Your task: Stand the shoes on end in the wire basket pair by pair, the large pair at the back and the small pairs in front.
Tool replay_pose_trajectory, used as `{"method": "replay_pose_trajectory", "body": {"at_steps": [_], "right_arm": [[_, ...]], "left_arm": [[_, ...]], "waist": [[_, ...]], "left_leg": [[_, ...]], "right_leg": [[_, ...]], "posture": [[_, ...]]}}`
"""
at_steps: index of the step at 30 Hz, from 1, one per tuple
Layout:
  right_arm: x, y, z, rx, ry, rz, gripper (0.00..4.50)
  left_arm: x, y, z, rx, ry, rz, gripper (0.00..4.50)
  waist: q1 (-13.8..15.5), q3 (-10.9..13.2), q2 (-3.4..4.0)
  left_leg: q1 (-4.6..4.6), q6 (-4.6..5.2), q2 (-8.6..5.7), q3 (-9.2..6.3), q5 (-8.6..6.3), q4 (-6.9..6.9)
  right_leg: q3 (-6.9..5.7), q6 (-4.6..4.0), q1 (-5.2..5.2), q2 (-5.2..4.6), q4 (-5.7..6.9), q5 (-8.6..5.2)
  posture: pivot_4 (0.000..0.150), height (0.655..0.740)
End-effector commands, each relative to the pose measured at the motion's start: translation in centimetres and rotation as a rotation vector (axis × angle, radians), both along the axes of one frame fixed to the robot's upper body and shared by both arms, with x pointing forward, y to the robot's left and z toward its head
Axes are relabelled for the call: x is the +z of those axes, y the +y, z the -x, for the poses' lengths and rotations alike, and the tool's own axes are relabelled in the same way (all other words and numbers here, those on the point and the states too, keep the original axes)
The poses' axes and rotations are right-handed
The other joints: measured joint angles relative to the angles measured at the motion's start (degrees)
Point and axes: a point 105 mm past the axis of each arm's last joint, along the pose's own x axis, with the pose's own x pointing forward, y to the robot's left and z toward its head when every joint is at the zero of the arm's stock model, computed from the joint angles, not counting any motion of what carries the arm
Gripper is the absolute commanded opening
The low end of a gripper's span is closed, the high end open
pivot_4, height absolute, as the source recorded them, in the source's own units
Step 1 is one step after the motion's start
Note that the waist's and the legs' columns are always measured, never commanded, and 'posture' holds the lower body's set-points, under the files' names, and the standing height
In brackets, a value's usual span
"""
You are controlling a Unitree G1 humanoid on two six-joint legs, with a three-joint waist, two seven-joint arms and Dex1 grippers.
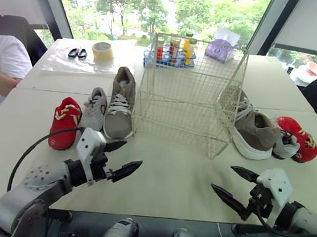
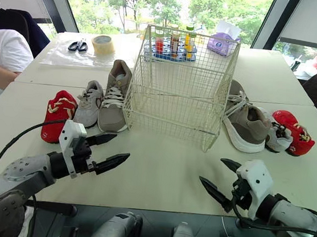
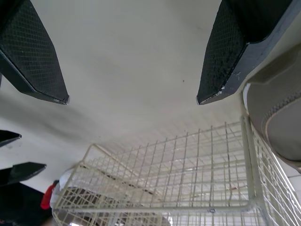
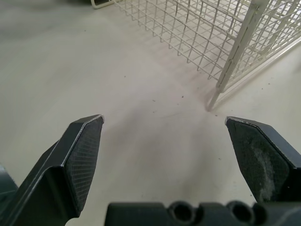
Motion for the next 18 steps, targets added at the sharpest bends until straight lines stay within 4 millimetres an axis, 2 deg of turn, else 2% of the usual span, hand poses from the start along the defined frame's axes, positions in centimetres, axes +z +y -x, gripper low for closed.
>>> {"method": "replay_pose_trajectory", "body": {"at_steps": [1, 11, 18], "right_arm": [[0.5, -0.3, 0.1, 0.01, -0.028, 0.02, 4.5], [0.9, -0.3, 0.5, 0.035, -0.01, 0.031, 4.5], [2.2, -0.2, 0.2, 0.069, -0.038, 0.061, 4.5]], "left_arm": [[0.7, -0.3, 0.6, -0.045, -0.037, -0.01, 4.46], [0.0, -0.6, 1.8, -0.15, -0.016, -0.046, 4.46], [0.6, -0.4, 1.5, -0.183, -0.029, -0.044, 4.46]], "waist": [[0.0, 0.0, 0.0], [0.0, 0.0, 0.01], [0.0, 0.0, 0.01]], "left_leg": [[0.0, 0.01, 0.0, -0.01, 0.01, -0.01], [0.01, -0.03, 0.03, -0.01, -0.01, -0.03], [0.01, -0.1, 0.03, -0.01, -0.06, -0.02]], "right_leg": [[0.0, 0.0, 0.0, 0.0, 0.0, 0.0], [0.0, -0.02, 0.01, -0.06, -0.06, -0.01], [0.0, -0.02, 0.03, -0.08, -0.08, -0.01]], "posture": [[0.15, 0.74], [0.15, 0.74], [0.15, 0.74]]}}
